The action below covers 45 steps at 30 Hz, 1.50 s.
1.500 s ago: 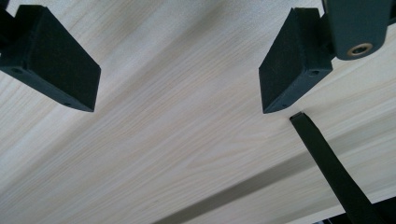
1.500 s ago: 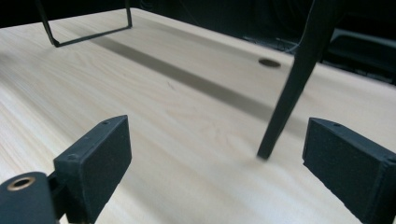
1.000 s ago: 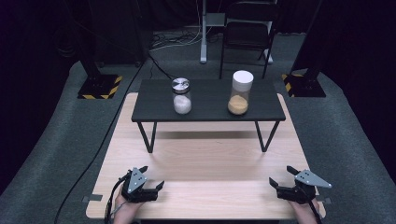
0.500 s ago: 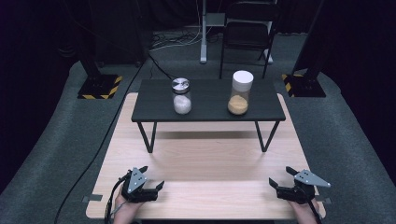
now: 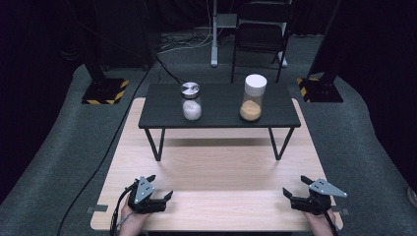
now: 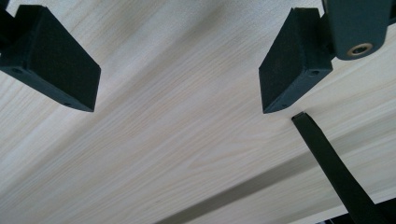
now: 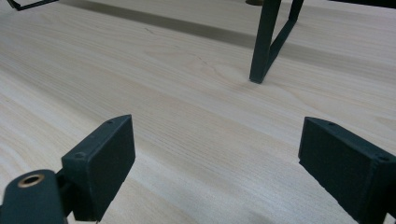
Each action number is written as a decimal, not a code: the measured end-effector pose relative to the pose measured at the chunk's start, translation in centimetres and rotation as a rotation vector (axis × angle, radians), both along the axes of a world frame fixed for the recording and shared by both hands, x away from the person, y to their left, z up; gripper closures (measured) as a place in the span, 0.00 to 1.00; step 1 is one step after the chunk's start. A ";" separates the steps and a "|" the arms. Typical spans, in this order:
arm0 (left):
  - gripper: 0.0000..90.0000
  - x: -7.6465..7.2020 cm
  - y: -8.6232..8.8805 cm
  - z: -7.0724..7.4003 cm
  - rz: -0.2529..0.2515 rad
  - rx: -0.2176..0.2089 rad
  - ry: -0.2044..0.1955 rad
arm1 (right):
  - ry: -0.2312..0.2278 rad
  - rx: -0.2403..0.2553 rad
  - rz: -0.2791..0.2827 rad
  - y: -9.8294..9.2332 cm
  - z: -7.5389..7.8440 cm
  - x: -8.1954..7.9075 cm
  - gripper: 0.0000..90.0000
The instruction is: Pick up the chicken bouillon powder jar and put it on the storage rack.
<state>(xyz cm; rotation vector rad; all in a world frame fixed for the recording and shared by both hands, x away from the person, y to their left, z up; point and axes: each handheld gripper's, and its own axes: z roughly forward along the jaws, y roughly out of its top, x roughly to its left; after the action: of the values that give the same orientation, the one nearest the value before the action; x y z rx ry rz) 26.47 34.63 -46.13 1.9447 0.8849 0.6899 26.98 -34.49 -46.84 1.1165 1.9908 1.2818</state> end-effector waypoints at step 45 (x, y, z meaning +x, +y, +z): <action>0.14 0.1 0.0 0.1 -0.003 0.001 0.007 | 0.012 -0.005 0.003 0.0 0.1 0.2 0.11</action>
<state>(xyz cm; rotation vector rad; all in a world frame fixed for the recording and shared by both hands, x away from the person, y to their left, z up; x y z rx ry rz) 26.61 34.65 -46.07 1.9494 0.8860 0.6825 27.14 -34.45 -46.69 1.1217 2.0043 1.2740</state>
